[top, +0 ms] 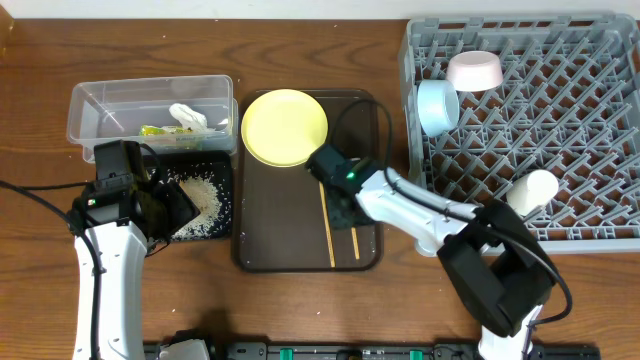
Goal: Sort waste into correct bins and load items into the dishwasher rack
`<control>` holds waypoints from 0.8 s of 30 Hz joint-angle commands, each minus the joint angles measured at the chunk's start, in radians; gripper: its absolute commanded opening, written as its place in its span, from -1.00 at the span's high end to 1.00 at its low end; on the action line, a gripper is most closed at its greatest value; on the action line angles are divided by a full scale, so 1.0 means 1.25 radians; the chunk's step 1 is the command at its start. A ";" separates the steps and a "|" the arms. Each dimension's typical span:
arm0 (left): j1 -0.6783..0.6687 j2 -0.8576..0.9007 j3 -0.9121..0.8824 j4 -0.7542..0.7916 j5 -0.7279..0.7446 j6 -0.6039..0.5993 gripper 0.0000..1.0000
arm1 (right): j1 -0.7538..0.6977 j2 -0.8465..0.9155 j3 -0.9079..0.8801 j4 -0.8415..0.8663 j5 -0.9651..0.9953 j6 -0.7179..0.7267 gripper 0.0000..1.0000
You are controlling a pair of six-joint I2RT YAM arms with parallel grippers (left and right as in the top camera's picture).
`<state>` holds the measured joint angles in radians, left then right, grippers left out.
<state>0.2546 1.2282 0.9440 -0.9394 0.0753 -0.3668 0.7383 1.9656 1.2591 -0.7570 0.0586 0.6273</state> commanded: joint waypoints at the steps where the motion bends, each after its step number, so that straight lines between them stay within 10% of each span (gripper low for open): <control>1: 0.003 0.001 0.005 -0.005 -0.004 -0.005 -0.40 | -0.036 0.012 -0.018 -0.001 0.012 -0.004 0.98; 24: 0.003 0.001 0.005 -0.005 -0.004 -0.005 -0.40 | -0.266 -0.356 0.029 -0.125 -0.016 -0.301 0.98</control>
<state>0.2546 1.2282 0.9440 -0.9398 0.0753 -0.3668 0.4641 1.5429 1.2903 -0.8852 -0.0010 0.3340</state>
